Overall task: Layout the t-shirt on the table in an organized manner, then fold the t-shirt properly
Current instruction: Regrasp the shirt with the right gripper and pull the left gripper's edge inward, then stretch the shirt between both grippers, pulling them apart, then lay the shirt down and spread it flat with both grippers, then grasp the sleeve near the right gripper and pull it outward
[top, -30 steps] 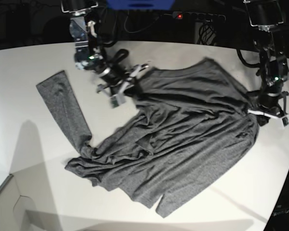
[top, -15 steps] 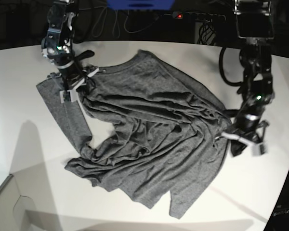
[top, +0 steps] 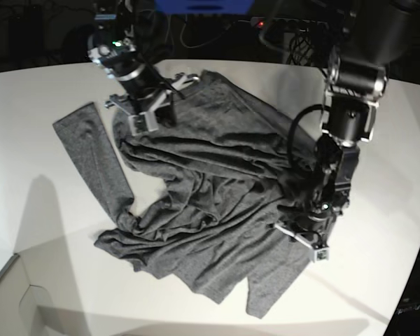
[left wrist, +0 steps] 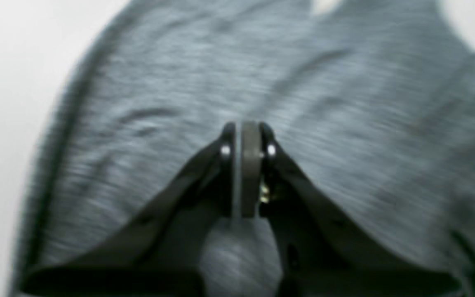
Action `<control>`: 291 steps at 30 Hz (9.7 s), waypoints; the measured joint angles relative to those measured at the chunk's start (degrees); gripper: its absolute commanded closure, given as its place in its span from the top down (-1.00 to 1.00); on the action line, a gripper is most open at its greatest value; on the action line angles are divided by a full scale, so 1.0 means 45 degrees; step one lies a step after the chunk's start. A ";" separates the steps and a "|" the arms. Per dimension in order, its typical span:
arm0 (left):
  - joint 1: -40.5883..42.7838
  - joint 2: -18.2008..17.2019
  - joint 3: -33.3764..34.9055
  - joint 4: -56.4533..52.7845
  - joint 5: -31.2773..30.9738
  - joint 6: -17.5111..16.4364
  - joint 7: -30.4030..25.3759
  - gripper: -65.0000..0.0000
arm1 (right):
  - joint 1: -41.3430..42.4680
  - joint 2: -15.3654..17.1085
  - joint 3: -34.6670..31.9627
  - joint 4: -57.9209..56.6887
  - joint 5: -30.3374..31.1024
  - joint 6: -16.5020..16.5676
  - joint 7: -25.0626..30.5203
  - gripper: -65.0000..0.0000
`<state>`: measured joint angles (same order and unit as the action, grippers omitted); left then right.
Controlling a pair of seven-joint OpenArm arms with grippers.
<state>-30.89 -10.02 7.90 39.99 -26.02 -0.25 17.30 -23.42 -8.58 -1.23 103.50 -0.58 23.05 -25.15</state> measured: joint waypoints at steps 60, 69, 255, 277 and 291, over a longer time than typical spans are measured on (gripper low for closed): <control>0.0782 0.1073 0.1821 0.0355 0.1273 0.0000 -0.2035 -0.92 | -0.0121 0.0748 -0.0325 -0.0243 -0.0015 0.0019 -0.0024 -1.00; 0.0151 0.0267 0.2458 -0.2361 0.1171 -0.0287 -0.4634 -0.92 | 0.0899 0.1224 -0.0398 -0.2555 0.0306 0.0131 0.0534 -1.00; 0.9024 -0.5455 -0.4818 0.6669 -0.2079 -0.0029 -0.1860 -0.92 | 0.2696 0.2118 0.4148 -0.0078 0.0068 0.0146 -0.2171 -1.00; 0.9316 -0.4439 -0.6577 0.8000 -0.2035 0.0068 -0.1894 -0.92 | 0.9544 0.6178 0.3521 -1.1001 0.0209 0.0058 -0.1044 -1.00; 1.1283 -0.4328 -0.7597 0.9311 -0.2103 -0.0223 -0.1923 -0.92 | 1.4120 0.4541 0.2215 -1.7753 -0.0053 -0.0083 0.2948 -1.00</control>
<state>19.88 -29.50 -26.28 81.89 -35.48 -1.26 8.64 40.12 11.86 8.73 23.62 -0.82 22.68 -11.88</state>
